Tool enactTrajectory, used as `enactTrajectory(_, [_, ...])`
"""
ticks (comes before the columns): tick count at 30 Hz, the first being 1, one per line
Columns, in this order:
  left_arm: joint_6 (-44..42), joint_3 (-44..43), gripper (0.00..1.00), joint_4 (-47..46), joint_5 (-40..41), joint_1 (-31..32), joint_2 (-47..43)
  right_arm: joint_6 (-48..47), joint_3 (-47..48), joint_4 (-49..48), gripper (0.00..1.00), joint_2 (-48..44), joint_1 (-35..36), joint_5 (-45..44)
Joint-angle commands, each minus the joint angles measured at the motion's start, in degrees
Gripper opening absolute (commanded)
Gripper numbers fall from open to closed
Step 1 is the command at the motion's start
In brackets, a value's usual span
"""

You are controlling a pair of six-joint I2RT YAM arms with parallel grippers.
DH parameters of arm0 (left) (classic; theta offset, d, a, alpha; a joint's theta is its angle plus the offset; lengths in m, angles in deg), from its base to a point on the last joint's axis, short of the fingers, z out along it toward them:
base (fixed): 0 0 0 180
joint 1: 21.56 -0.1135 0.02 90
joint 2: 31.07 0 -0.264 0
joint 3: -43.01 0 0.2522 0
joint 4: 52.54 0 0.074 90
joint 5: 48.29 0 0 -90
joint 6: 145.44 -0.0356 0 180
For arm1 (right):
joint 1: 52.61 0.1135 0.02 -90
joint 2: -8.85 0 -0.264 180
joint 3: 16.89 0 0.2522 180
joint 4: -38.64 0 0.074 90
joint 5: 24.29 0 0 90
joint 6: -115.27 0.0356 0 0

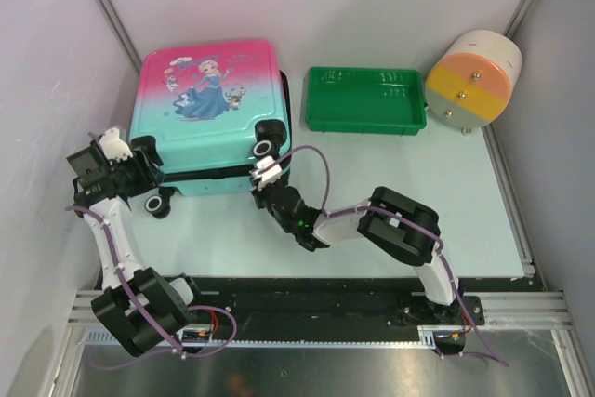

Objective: Open, take out, and arrange the luggage

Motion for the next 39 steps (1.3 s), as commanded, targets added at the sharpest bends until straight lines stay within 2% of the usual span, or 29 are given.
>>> enactTrajectory(1, [5.7, 0.8, 0.00, 6.6, -12.5, 5.0, -2.7, -3.6, 11.3, -8.7, 0.00, 1.4, 7.3, 8.3])
enactTrajectory(6, [5.9, 0.9, 0.00, 6.3, -13.3, 6.5, -3.0, -2.6, 15.1, -7.1, 0.00, 5.2, 6.8, 10.0])
enactTrajectory(14, [7.0, 1.3, 0.00, 6.1, -14.5, 8.6, -2.8, -2.3, 21.6, -5.1, 0.00, 11.3, 7.1, 18.5])
enactTrajectory(20, [10.8, 3.9, 0.00, 6.2, -16.9, 8.5, -8.2, -3.0, 29.0, -3.2, 0.00, 15.3, 4.9, 22.2])
enactTrajectory(24, [13.6, 7.5, 0.00, 6.1, -18.0, 8.5, -15.3, -3.5, 25.9, -2.9, 0.00, 13.0, 3.0, 24.6])
enactTrajectory(28, [15.2, 9.2, 0.02, 6.2, -16.8, 8.4, -18.7, -3.8, 18.4, -2.5, 0.00, 8.5, 2.4, 27.2])
enactTrajectory(29, [14.5, 8.0, 0.13, 6.2, -17.3, 8.4, -19.2, -3.9, 17.3, -2.5, 0.00, 7.8, 2.3, 27.7])
enactTrajectory(30, [13.6, 6.8, 0.44, 6.3, -18.1, 8.4, -19.7, -3.9, 16.2, -2.3, 0.00, 7.1, 2.1, 28.2])
enactTrajectory(33, [8.1, 0.2, 0.82, 9.2, -17.2, 8.3, -18.7, -3.6, 12.7, -1.6, 0.00, 4.6, 1.8, 28.6])
enactTrajectory(35, [2.2, -4.0, 0.93, 12.9, -15.0, 8.4, -14.9, -3.4, 10.5, -1.2, 0.00, 2.9, 1.4, 29.3])
enactTrajectory(39, [-3.7, -12.5, 0.96, 16.9, -11.5, 8.2, -9.1, -3.5, 8.3, -0.3, 0.00, 0.9, 0.8, 31.5])
